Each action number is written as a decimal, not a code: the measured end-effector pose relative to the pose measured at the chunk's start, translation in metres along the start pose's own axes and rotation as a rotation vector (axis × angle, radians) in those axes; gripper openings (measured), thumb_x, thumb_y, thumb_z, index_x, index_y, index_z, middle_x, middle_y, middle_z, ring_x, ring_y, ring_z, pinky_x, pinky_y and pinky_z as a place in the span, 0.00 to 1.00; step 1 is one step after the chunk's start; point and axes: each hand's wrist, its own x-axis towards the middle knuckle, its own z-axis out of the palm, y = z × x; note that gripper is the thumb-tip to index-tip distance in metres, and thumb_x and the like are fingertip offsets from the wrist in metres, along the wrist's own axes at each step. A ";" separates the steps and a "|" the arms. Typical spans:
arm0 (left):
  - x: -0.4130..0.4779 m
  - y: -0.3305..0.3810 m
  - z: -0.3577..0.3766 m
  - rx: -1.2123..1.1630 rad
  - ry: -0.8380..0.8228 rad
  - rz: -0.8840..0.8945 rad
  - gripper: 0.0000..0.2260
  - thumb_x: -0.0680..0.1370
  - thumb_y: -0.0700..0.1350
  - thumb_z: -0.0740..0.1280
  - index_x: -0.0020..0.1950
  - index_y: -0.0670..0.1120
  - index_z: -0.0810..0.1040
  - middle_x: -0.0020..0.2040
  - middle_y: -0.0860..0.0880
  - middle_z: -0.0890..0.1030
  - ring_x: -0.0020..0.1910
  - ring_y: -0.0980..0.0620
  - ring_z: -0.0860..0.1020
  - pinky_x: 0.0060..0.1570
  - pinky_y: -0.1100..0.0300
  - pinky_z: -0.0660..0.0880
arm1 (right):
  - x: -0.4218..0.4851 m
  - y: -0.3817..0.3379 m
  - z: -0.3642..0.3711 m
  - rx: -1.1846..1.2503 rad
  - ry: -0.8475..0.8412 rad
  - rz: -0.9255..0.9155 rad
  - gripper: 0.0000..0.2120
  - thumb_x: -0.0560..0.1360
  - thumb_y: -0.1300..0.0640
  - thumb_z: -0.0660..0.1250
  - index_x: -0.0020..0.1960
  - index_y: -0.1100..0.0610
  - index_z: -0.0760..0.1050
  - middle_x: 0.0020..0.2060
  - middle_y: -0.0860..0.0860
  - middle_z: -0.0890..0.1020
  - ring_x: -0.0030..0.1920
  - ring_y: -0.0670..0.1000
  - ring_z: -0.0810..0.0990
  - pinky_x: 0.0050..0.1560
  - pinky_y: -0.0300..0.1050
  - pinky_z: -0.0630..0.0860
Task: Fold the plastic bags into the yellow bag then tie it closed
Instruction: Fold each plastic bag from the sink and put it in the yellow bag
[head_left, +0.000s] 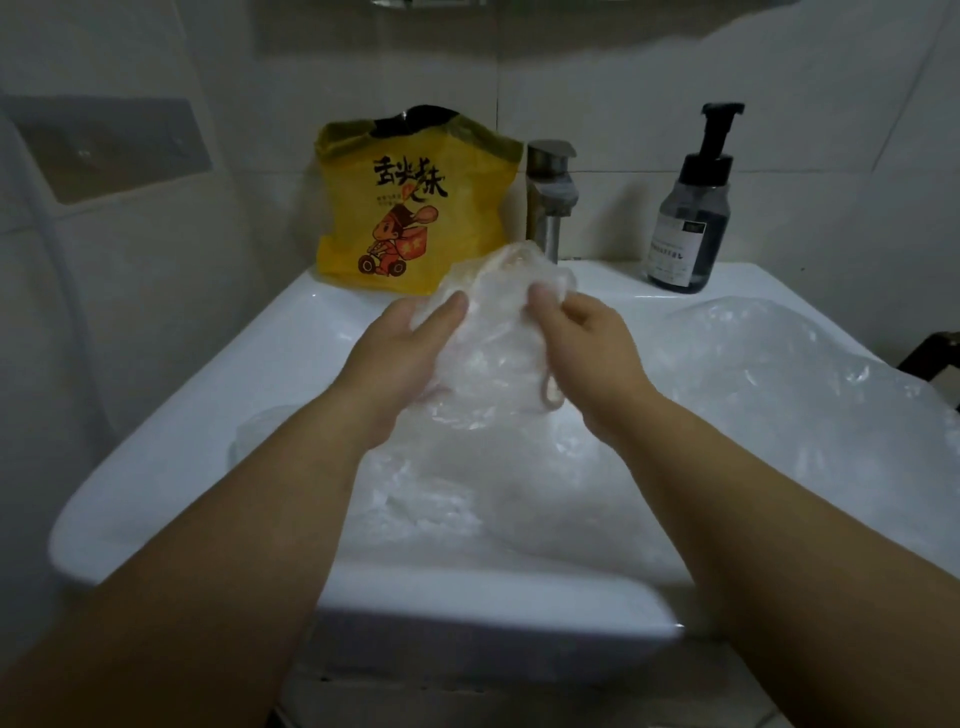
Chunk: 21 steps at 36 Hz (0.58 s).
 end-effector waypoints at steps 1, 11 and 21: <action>0.000 0.001 -0.001 -0.017 -0.029 0.002 0.22 0.74 0.60 0.69 0.65 0.51 0.75 0.56 0.55 0.81 0.54 0.55 0.79 0.44 0.61 0.77 | 0.001 -0.003 -0.003 0.089 0.041 0.050 0.22 0.80 0.47 0.60 0.54 0.68 0.77 0.53 0.66 0.79 0.53 0.63 0.79 0.59 0.60 0.75; 0.003 0.005 -0.010 -0.267 0.053 -0.019 0.06 0.77 0.45 0.70 0.53 0.46 0.79 0.49 0.47 0.81 0.47 0.50 0.80 0.49 0.58 0.77 | 0.015 -0.006 -0.020 0.606 0.149 0.432 0.19 0.75 0.38 0.64 0.54 0.52 0.73 0.56 0.49 0.79 0.56 0.52 0.77 0.63 0.50 0.71; 0.003 -0.005 -0.004 0.260 0.082 0.007 0.12 0.75 0.50 0.71 0.47 0.45 0.72 0.43 0.45 0.75 0.32 0.51 0.70 0.27 0.61 0.69 | 0.011 0.001 -0.010 0.487 -0.200 0.156 0.46 0.60 0.52 0.79 0.73 0.48 0.61 0.66 0.51 0.74 0.64 0.55 0.74 0.68 0.60 0.67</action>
